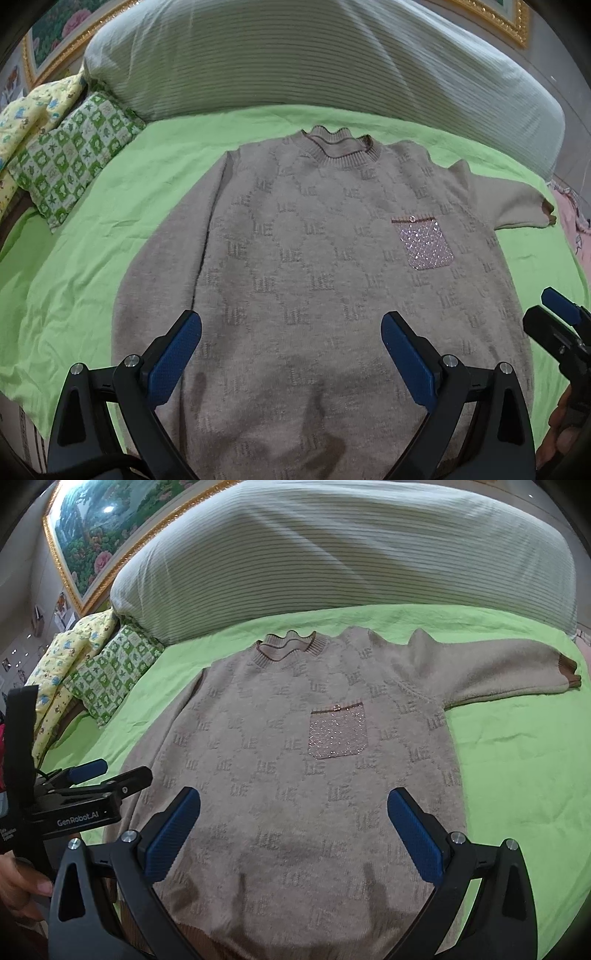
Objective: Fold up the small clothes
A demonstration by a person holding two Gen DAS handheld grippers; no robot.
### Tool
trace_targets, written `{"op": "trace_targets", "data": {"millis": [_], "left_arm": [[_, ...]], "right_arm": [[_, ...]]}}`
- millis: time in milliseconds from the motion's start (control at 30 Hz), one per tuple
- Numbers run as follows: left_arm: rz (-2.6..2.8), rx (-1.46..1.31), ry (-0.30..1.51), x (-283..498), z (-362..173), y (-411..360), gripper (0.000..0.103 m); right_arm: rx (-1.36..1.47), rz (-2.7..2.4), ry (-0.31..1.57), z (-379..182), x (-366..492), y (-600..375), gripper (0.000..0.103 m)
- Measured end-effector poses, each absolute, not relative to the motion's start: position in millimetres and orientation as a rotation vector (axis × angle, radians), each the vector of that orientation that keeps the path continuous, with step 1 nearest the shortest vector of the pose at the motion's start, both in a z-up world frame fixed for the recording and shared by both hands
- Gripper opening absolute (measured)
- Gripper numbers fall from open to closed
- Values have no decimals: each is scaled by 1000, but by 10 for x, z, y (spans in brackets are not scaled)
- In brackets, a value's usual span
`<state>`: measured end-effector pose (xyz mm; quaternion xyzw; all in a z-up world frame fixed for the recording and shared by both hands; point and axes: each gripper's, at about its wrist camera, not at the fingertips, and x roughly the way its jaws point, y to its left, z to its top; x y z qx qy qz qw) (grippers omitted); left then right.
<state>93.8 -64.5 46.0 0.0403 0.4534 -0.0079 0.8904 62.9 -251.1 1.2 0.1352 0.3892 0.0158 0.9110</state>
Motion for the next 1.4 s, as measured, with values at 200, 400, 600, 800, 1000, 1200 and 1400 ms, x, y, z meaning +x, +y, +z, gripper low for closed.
{"op": "trace_targets", "data": {"millis": [200,400,600,800,1000,1200,1400], "left_arm": [[-53,86,958,1085,428,-774,98],[-92,95,972,1288,410,-1004,98],[-104,60,975,1632,424,-1181,98],[-86,44,994,2092,309,-1369,98],[-52,52,1020,2472,7,-1485,98],[4,38,1044,2791,-268,-1454,98],[63,50,1123,3060,-618,-1300,97]], "right_arm": [[333,-11,799,-12,618,-2716,101],[403,-88,776,6,580,-3146,101],[480,-193,739,40,679,-3906,101],[613,-362,681,-98,872,-5109,101],[708,-548,698,-450,1082,-6307,76],[807,-629,659,-642,1248,-7054,67],[869,-632,654,-662,1481,-7321,9]]}}
